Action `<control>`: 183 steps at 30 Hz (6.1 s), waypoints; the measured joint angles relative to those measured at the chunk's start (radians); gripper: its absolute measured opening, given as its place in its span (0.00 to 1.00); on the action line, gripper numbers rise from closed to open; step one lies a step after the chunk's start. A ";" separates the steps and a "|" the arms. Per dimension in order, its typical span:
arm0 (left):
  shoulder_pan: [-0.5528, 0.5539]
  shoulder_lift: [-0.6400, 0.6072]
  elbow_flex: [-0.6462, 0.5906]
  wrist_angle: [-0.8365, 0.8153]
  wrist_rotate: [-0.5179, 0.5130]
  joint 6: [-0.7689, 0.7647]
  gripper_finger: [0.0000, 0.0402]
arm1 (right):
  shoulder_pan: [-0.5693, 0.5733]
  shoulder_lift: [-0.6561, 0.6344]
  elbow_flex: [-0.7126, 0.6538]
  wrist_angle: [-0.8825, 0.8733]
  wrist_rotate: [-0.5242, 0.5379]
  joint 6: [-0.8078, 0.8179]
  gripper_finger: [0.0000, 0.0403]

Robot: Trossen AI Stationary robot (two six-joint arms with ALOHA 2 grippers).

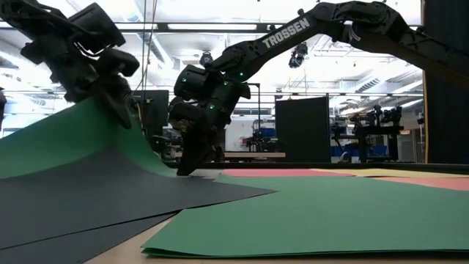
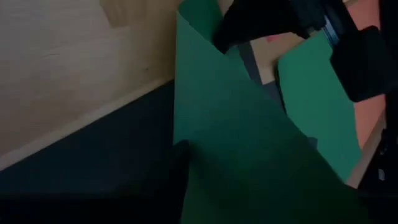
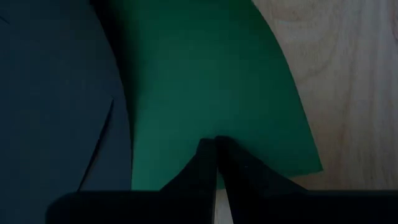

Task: Organize paper
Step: Stack the green colored paper on top of the green colored papers

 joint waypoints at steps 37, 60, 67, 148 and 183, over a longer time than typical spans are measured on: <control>0.000 0.009 0.238 -0.366 -0.164 0.337 0.00 | -0.005 -0.088 0.144 -0.042 0.038 -0.066 0.20; 0.000 0.026 0.198 -0.276 -0.102 0.342 0.00 | -0.018 -0.044 0.134 0.175 -0.183 -0.268 0.45; 0.000 0.026 0.198 -0.262 -0.095 0.340 0.00 | -0.005 0.017 0.132 0.198 -0.205 -0.230 0.45; 0.179 0.333 0.222 -0.257 0.138 0.976 0.00 | 0.013 0.053 0.246 0.020 -0.200 -0.283 0.00; 0.179 0.333 0.477 -0.480 -0.016 1.092 0.00 | -0.160 -0.240 0.241 -0.342 -0.427 -0.304 0.32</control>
